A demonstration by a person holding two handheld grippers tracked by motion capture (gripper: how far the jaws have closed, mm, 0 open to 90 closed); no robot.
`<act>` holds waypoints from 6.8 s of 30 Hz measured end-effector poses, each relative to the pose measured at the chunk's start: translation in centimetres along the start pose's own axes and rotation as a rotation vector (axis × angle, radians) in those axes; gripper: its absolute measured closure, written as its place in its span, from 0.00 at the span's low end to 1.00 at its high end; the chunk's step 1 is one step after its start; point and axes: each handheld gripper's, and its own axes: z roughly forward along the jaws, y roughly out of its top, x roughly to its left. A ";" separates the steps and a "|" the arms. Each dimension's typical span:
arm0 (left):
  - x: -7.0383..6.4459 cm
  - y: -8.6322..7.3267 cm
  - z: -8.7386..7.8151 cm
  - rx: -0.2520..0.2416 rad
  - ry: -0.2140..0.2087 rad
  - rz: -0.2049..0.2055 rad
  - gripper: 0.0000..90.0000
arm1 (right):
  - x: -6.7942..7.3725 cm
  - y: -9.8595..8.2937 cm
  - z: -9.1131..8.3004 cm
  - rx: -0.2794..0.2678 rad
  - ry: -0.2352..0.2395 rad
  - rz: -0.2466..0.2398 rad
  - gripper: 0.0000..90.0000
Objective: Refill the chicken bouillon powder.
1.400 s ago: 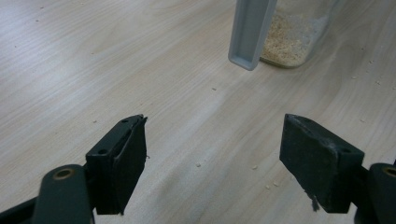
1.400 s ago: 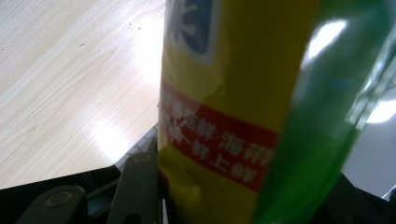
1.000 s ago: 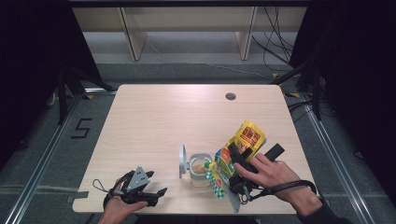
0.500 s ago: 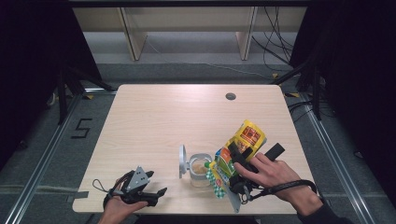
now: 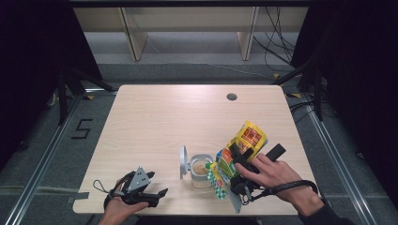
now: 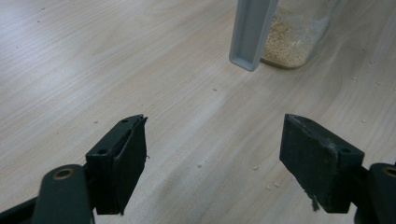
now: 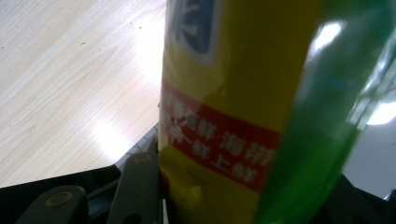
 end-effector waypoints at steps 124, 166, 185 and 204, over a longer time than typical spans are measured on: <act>0.0 0.0 0.0 -0.025 -0.001 -0.010 0.25 | -0.6 0.2 0.2 -0.020 0.014 -0.018 0.67; 0.0 0.0 0.0 -0.035 0.019 -0.012 0.25 | -0.7 0.0 0.3 -0.013 0.018 -0.028 0.68; 0.1 0.1 -0.1 -0.034 0.016 0.000 0.25 | -0.6 0.0 0.0 -0.013 0.022 -0.029 0.68; 0.1 0.1 -0.1 -0.030 0.018 0.006 0.25 | -0.8 0.2 0.4 -0.020 0.018 -0.030 0.68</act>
